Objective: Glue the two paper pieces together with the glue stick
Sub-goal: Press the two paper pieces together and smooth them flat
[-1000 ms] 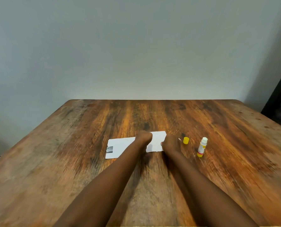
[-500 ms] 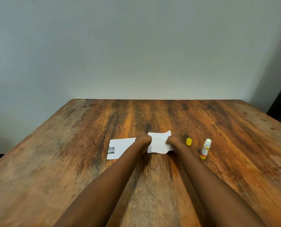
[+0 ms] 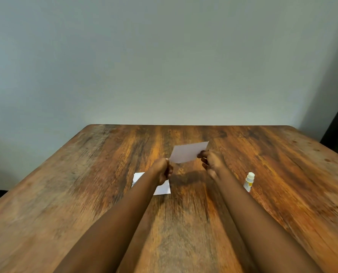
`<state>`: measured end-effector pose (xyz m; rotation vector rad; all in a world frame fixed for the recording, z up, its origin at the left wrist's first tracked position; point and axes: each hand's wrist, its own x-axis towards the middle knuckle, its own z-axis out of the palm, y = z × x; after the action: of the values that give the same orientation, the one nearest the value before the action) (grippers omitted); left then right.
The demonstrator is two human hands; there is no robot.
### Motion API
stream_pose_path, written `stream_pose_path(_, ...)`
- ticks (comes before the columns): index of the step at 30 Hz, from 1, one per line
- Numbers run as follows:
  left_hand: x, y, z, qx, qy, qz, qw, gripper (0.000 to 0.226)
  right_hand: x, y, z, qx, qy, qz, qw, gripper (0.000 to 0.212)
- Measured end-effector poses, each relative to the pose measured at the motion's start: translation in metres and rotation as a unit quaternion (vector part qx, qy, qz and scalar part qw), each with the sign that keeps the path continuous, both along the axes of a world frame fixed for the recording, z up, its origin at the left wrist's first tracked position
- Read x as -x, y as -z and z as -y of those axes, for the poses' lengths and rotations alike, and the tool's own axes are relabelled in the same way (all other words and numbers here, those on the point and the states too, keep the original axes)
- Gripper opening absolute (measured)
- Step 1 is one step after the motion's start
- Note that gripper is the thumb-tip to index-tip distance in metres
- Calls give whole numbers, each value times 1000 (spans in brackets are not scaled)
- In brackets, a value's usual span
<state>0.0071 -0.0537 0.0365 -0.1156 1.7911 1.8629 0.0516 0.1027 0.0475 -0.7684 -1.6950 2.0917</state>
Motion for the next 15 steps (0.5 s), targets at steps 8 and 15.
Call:
stream_pose_path(8, 17, -5, 36, -156, 63, 152, 974, 58, -12, -4, 12, 154, -137, -48, 977, 28)
stream_pose_path(15, 6, -29, 48, 68, 82, -5, 994, 11, -1, 10, 26, 170, -164, -24, 971, 27)
